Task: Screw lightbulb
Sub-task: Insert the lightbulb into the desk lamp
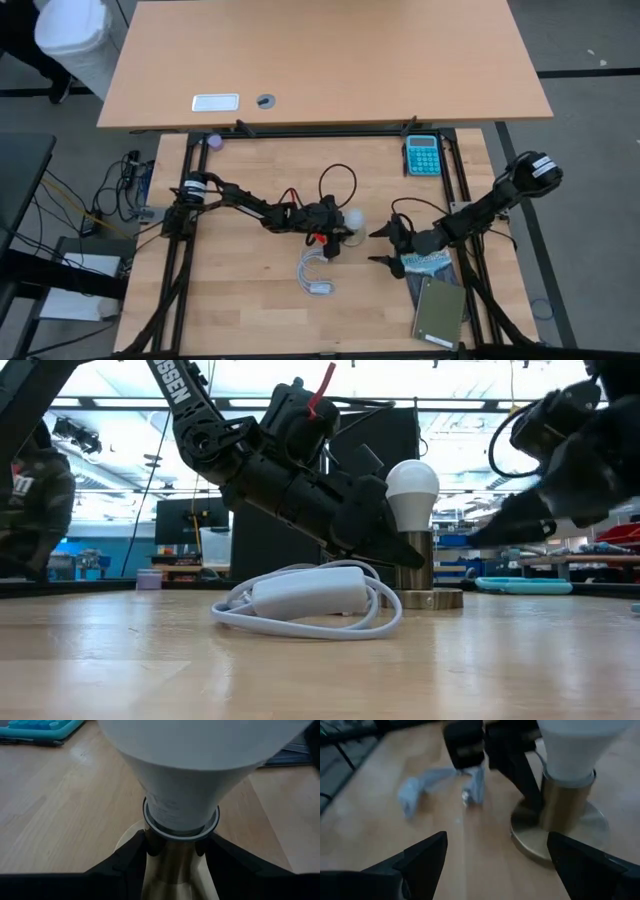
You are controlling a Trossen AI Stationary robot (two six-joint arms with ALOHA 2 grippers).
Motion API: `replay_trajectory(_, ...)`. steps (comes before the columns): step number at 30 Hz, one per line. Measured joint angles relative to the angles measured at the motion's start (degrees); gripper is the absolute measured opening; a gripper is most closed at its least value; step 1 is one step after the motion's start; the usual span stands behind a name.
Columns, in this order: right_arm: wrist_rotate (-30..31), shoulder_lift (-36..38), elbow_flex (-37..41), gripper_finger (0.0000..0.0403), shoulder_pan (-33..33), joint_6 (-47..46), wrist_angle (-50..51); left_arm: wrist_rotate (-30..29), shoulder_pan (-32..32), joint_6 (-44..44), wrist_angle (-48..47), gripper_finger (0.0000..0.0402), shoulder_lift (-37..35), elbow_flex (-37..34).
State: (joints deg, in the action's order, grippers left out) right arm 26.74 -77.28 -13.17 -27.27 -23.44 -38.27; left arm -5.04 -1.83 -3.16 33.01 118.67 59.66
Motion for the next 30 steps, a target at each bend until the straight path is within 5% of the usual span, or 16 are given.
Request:
replay_trajectory(13, -0.41, -0.06, 0.15, 0.0345, 3.56, 1.83, 2.14, -0.81, -0.04, 0.05, 6.89, 0.0188, -0.08, -4.40)
replay_trajectory(26, -6.98, -0.06, 0.17, 0.0345, 15.30, 14.09, -5.31, -0.83, -0.04, -0.33, 6.98, 0.0188, -0.11, -4.40)
replay_trajectory(30, -13.24, -0.06, -0.73, 0.0345, 18.68, 17.48, -7.94, -0.83, -0.04, -0.42, 7.00, 0.0188, -0.11, -4.40)
